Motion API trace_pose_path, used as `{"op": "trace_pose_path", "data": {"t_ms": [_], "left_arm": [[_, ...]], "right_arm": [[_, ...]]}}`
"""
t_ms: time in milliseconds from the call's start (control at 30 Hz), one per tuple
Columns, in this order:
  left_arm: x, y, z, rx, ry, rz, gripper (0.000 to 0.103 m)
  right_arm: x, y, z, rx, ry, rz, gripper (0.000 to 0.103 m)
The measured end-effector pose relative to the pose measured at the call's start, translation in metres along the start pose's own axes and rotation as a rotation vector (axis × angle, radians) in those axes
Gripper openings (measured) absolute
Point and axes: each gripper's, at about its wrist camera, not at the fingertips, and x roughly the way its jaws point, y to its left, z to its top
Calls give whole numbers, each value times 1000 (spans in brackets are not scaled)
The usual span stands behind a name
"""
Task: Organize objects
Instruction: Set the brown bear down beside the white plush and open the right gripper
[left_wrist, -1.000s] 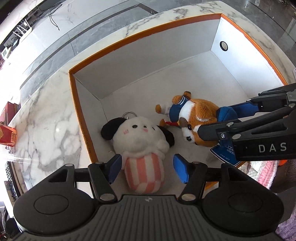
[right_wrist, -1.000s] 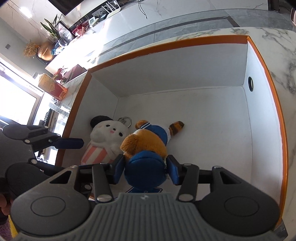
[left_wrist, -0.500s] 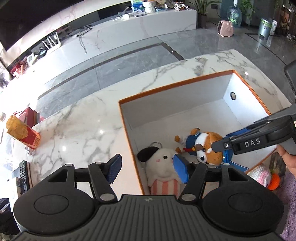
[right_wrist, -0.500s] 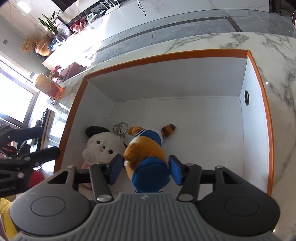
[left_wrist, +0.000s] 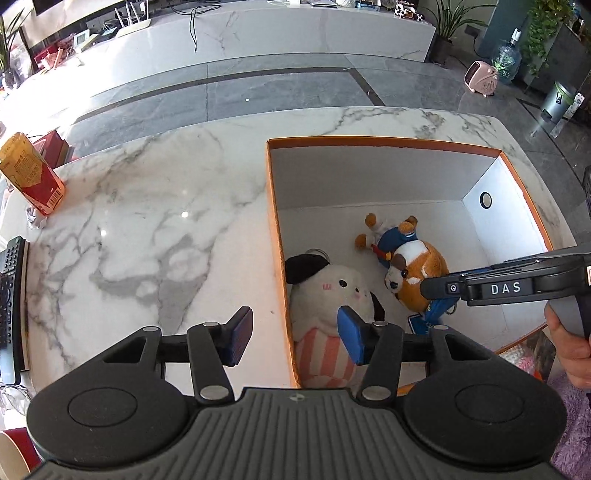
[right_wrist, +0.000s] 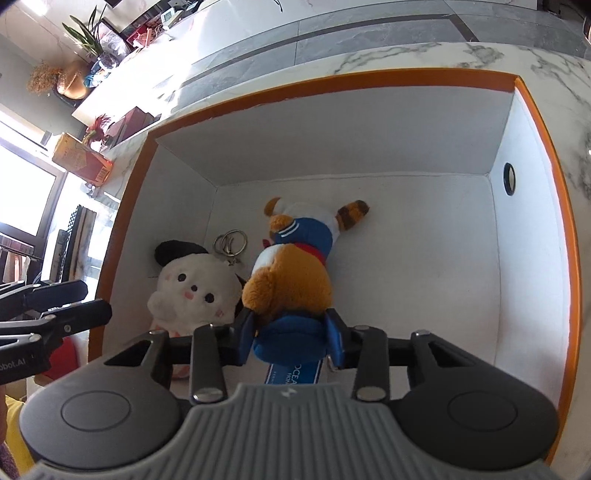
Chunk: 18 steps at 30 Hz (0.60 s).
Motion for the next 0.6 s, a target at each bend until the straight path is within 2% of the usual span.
{"op": "trace_pose_path", "data": {"t_ms": [133, 233, 367, 467, 600], "left_arm": [[2, 2, -2, -6, 4, -3, 58], [5, 4, -2, -16, 10, -14, 54], [7, 6, -4, -26, 14, -26, 52], [7, 7, -5, -28, 15, -29, 51], [9, 8, -3, -34, 19, -37, 51]], "right_arm": [[-4, 14, 1, -112, -64, -88, 41], [6, 16, 1, -139, 27, -57, 40], [29, 3, -4, -53, 162, 23, 39], [35, -2, -6, -25, 207, 65, 38], [37, 8, -12, -110, 236, 62, 38]]}}
